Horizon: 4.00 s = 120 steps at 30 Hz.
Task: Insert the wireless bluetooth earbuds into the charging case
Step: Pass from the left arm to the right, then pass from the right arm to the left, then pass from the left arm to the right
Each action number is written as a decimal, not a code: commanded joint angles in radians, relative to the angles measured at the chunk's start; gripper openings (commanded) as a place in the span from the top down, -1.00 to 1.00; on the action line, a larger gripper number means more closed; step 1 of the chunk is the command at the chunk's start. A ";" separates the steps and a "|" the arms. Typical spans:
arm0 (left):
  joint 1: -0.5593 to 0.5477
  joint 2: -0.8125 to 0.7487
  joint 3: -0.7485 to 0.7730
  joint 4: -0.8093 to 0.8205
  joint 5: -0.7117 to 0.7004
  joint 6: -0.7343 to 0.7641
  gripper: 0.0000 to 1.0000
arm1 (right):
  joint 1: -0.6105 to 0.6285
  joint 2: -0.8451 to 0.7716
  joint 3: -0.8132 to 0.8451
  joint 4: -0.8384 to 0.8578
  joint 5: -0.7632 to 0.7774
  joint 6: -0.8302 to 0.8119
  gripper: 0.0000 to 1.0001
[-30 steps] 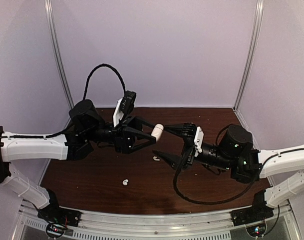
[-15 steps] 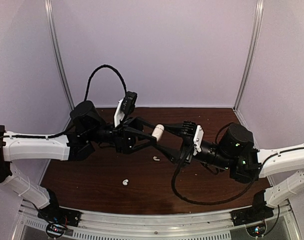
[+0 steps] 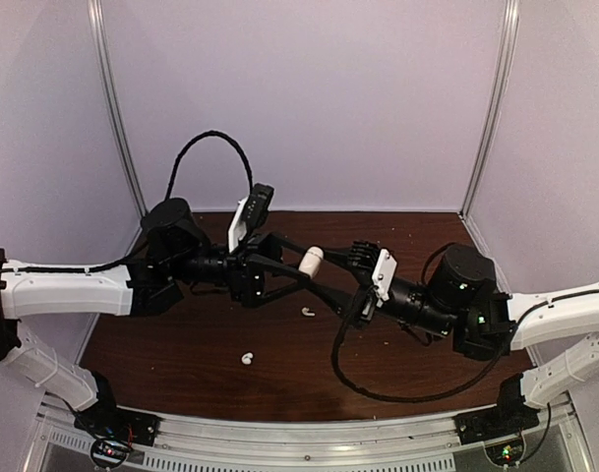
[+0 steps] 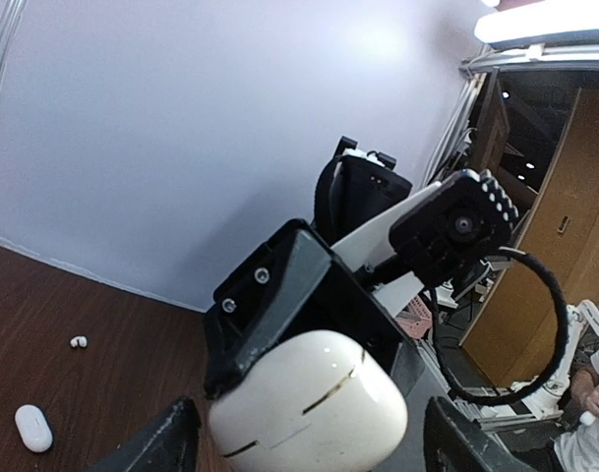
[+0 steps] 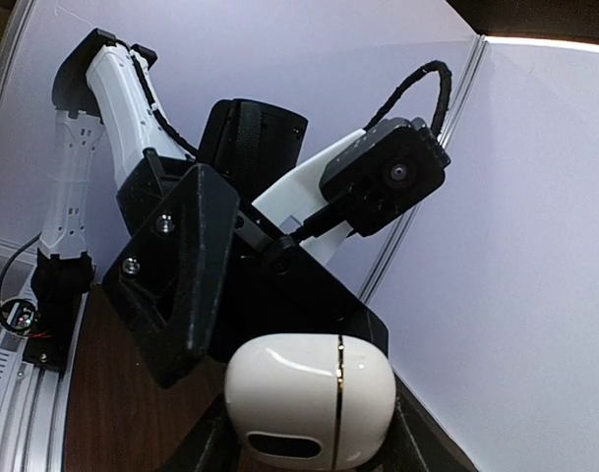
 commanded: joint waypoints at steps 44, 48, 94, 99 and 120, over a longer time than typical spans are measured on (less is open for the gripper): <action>-0.001 0.113 0.290 -0.802 -0.318 0.303 0.13 | 0.016 0.175 0.283 -0.707 0.398 0.127 0.25; -0.003 0.141 0.306 -0.839 -0.336 0.301 0.22 | 0.017 0.192 0.303 -0.730 0.427 0.136 0.25; -0.018 -0.034 0.062 -0.087 -0.042 0.393 1.00 | -0.161 -0.119 -0.041 -0.094 -0.363 0.505 -0.07; -0.026 -0.022 0.067 -0.087 -0.048 0.395 1.00 | -0.161 -0.097 -0.021 -0.073 -0.359 0.507 0.00; -0.033 -0.016 0.055 -0.068 -0.073 0.391 0.92 | -0.161 -0.069 -0.002 -0.071 -0.408 0.504 0.54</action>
